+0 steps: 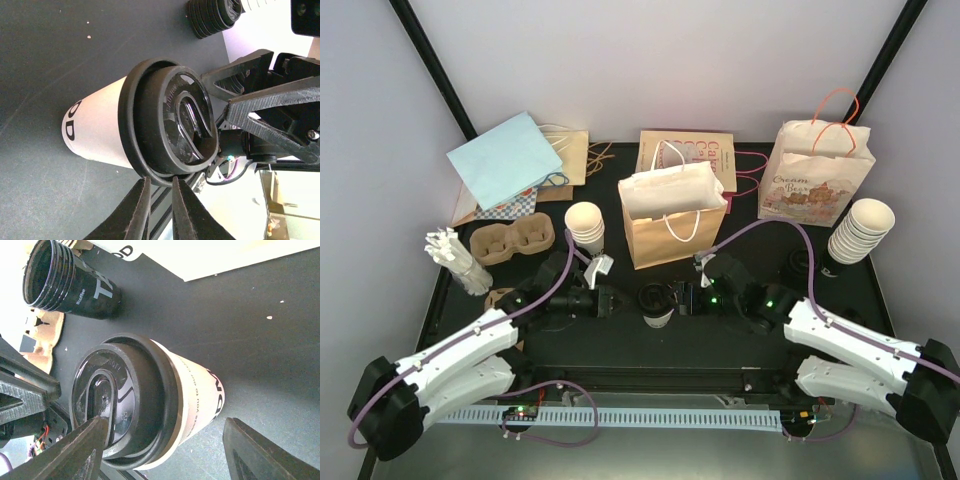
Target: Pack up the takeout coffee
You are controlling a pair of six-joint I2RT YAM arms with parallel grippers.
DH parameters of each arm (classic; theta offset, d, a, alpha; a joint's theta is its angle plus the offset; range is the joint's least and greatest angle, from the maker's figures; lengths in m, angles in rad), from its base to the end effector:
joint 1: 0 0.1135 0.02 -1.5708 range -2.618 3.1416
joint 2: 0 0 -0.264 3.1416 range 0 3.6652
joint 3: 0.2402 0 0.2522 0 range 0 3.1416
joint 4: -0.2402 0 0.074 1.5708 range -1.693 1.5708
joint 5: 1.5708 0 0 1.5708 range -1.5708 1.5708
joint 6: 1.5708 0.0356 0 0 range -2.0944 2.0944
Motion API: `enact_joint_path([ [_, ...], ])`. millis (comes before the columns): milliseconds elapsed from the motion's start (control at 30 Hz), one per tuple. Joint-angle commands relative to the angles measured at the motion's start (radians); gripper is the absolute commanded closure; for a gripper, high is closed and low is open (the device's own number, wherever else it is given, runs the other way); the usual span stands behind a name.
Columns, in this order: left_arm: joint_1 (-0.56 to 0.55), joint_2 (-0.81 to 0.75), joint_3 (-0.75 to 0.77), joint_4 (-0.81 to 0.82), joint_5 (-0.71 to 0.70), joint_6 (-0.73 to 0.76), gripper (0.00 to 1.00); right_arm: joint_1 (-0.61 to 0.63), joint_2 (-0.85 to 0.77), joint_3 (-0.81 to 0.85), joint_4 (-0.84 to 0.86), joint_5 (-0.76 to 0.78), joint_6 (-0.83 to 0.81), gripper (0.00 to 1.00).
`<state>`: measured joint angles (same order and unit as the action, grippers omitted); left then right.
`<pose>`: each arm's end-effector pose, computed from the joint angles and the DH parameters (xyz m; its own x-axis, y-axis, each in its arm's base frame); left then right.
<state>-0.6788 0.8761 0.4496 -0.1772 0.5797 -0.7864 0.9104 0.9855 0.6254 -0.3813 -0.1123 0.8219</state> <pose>0.1312 -0.1309 0.2107 -0.9324 -0.0087 -0.3614 0.3063 0.5123 -0.8024 0.1227 0.1645 0.2295 -0.8940 0.0356 -0.4467 -0.2654 0.7612 0.5917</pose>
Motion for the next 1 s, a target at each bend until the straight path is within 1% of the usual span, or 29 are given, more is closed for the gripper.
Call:
enact_joint_path([
  [0,0.012,0.025,-0.008,0.078,0.012,-0.024,0.87,0.007,0.012,0.014,0.038,-0.001,0.026,0.34],
  [267,0.037,0.043,-0.032,0.116,0.018,-0.043,0.87,0.007,0.032,0.024,0.046,0.001,0.037,0.35],
  [533,0.043,0.089,-0.045,0.168,0.061,-0.047,0.87,0.007,0.052,0.037,0.060,-0.025,0.035,0.37],
  [967,0.043,0.140,-0.034,0.203,0.100,-0.047,0.87,0.007,0.070,0.039,0.066,-0.053,0.039,0.43],
])
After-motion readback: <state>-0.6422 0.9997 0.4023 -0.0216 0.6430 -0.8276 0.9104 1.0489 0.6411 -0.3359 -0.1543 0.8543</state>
